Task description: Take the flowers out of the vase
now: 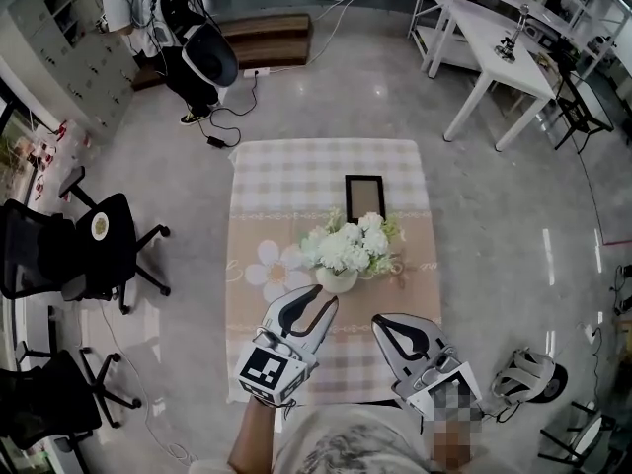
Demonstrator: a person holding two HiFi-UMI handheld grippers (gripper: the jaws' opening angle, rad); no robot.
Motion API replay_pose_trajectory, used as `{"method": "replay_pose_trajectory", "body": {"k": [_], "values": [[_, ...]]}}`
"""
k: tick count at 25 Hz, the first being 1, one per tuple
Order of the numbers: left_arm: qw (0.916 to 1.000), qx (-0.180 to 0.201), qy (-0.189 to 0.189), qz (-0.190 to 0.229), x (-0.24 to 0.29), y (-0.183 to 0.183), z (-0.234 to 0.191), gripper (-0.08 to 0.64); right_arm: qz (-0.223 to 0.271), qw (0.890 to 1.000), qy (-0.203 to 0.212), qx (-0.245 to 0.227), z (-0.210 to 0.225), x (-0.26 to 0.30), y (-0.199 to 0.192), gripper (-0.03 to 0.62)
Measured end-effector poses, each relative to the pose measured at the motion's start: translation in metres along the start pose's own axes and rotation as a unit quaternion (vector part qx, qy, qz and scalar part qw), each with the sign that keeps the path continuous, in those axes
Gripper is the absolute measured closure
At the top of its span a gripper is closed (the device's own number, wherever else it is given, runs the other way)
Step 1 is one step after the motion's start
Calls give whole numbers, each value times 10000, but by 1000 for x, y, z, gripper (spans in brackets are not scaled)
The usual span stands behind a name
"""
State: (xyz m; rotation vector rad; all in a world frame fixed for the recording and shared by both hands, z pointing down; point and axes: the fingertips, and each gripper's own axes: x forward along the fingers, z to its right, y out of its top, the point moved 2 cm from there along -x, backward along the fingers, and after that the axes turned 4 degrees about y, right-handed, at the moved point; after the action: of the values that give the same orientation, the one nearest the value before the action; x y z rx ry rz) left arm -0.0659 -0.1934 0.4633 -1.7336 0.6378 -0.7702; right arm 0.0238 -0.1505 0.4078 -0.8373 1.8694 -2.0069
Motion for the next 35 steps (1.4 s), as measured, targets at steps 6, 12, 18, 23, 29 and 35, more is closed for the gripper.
{"method": "replay_pose_trajectory", "body": {"k": [6,12,18,23,29,35], "values": [[9998,-53,25,-168,16,-16,-8,407,-22,9999,133,65,9,9,-7,577],[9994,-188,64,-293,30,-28,-16,371,-98,9998,138,136,16,12,-13,577],[9990,-259,123,-331,40,-36,-23,339,-171,9996,101,192,20,9,-20,577],[9989,-283,133,-354,48,-40,-27,314,-212,9995,69,212,24,7,-23,577],[9989,-313,145,-323,58,-42,-31,301,-244,9993,35,265,28,6,-27,577],[9989,-335,178,-259,65,-43,-36,296,-280,9991,-1,304,30,5,-32,577]]}}
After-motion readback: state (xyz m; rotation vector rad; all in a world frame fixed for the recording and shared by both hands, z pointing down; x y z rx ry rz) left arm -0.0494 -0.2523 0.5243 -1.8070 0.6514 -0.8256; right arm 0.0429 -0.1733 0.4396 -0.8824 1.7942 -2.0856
